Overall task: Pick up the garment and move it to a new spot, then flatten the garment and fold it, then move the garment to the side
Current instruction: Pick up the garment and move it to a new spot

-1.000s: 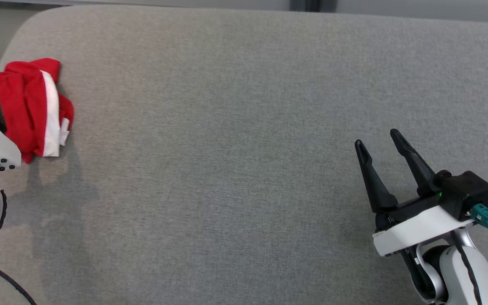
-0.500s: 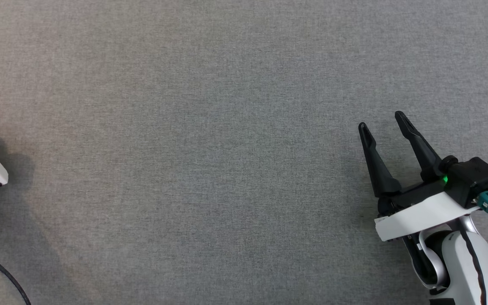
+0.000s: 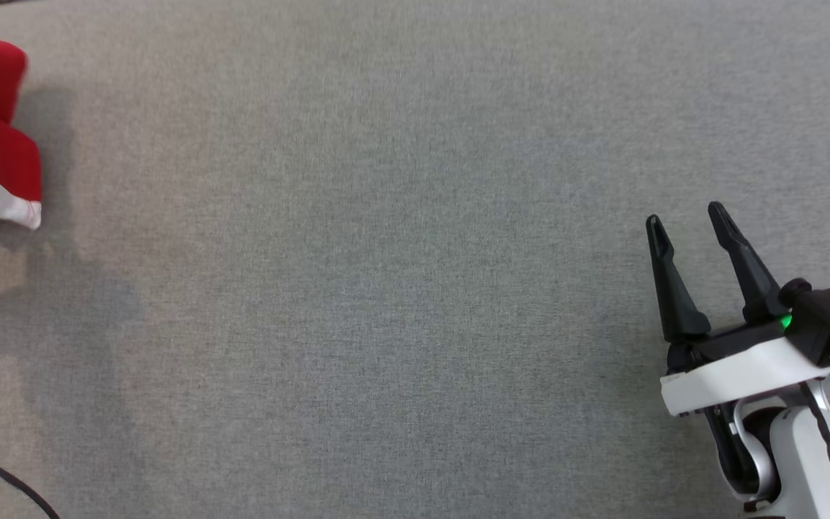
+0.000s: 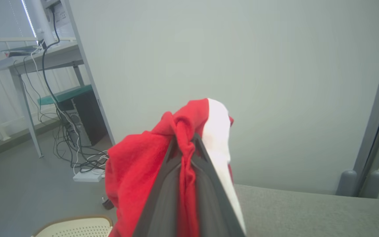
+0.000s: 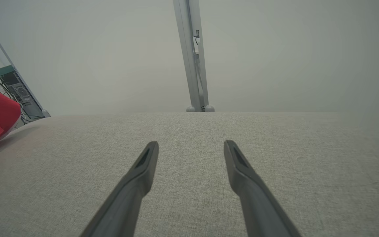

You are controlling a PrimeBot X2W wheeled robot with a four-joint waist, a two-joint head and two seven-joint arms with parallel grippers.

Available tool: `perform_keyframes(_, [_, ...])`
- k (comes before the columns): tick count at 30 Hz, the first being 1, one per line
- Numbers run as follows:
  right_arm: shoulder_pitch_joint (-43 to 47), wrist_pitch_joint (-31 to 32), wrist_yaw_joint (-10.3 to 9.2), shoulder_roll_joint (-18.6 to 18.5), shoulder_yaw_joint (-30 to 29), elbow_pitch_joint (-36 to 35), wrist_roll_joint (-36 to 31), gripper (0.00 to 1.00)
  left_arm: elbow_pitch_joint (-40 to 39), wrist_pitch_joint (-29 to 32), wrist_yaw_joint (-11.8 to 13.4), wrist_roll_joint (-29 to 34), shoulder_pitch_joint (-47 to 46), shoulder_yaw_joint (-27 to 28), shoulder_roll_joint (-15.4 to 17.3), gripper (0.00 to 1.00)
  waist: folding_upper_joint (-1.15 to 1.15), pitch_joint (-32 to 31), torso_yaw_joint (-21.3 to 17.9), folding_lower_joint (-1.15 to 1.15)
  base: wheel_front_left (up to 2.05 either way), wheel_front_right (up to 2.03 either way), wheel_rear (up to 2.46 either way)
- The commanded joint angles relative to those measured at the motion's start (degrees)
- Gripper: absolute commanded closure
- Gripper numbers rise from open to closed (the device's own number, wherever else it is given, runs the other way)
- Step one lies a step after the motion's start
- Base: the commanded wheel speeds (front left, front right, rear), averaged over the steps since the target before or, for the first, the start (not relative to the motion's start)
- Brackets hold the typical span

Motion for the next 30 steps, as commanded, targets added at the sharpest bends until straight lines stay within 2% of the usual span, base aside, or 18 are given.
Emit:
perform_keyframes(1, [1.07,-0.67,0.01,0.22,-0.53,0.3,0.4,0.0,-5.46,-0.18,0.99,1.42,3.07,1.1,-0.92,1.0,0.0,-2.27,-0.55,0.0,0.0,0.0,0.0])
perform_keyframes(2, [1.07,-0.67,0.01,0.22,-0.53,0.3,0.4,0.0,-5.46,-0.18,0.99,1.42,3.07,1.1,-0.92,1.0,0.0,-2.27,-0.55,0.0,0.0,0.0,0.0])
perform_keyframes(7, [3.04,-1.04,0.01,0.92,-1.07,1.12,0.73,0.0,-21.5,-0.19,3.19,4.95,14.46,1.47,-4.63,1.0,0.0,-5.98,-1.79,0.0,0.0,0.0,0.0])
perform_keyframes(12, [4.64,-1.4,0.01,1.46,-1.19,1.91,1.16,0.0,-32.69,0.18,4.99,7.53,24.7,-2.01,-8.11,1.0,0.0,-8.46,-3.77,0.0,0.0,0.0,0.0])
perform_keyframes(15, [5.66,-1.73,0.01,1.72,-0.9,2.79,1.77,0.0,-38.04,3.02,5.64,9.32,31.16,-6.02,-9.9,1.0,0.0,-10.11,-6.2,0.0,0.0,0.0,0.0])
perform_keyframes(22, [6.55,-2.6,0.01,1.85,-0.09,4.06,2.97,0.0,-40.15,6.96,4.59,11.12,36.87,-13.43,-12.46,1.0,0.0,-10.91,-12.12,0.0,0.0,0.0,0.0])
perform_keyframes(30, [5.21,-4.72,0.01,1.88,1.0,5.91,5.89,0.0,-33.45,7.82,-0.43,12.4,32.23,-20.81,-13.84,1.0,0.0,-8.63,-19.87,0.0,0.0,0.0,0.0])
